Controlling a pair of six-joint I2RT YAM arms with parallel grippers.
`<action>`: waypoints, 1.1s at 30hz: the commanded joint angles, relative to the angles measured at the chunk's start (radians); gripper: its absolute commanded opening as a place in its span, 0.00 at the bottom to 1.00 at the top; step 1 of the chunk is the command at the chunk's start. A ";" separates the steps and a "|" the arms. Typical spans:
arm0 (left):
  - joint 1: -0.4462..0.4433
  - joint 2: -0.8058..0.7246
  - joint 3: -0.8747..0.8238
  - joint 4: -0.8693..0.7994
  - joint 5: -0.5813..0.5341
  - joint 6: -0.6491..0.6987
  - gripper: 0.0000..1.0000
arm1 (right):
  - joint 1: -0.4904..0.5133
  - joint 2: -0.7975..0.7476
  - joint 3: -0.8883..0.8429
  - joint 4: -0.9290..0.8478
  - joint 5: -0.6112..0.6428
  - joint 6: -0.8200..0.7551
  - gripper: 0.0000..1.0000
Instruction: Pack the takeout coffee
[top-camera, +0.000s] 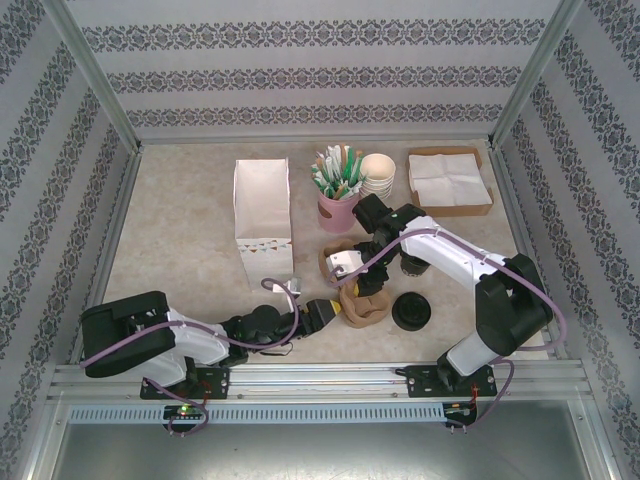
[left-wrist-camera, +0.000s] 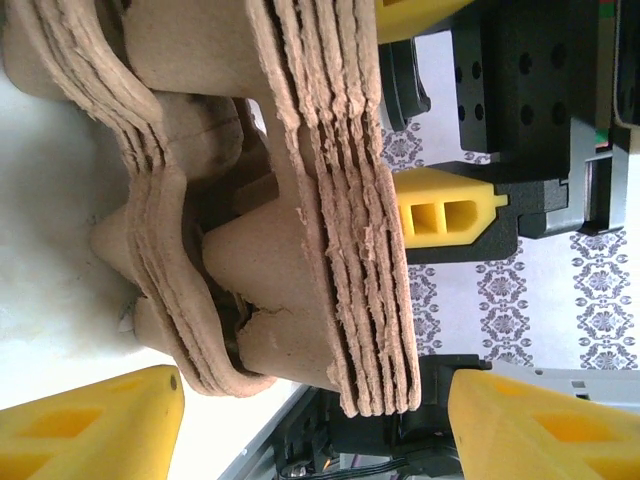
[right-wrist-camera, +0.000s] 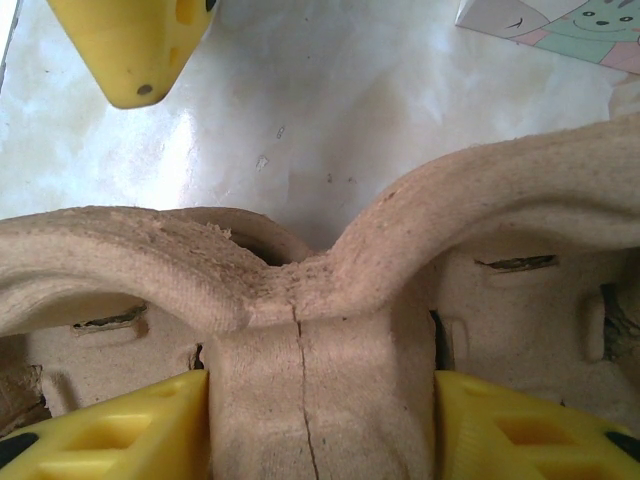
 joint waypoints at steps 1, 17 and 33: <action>-0.016 0.016 0.000 0.115 -0.019 -0.016 0.70 | -0.013 -0.014 -0.003 -0.019 -0.065 0.021 0.56; -0.016 0.201 0.014 0.324 -0.014 -0.084 0.71 | -0.021 -0.024 -0.010 -0.027 -0.083 0.032 0.56; -0.016 0.226 0.041 0.325 0.007 -0.093 0.72 | -0.024 -0.032 -0.006 -0.029 -0.100 0.041 0.56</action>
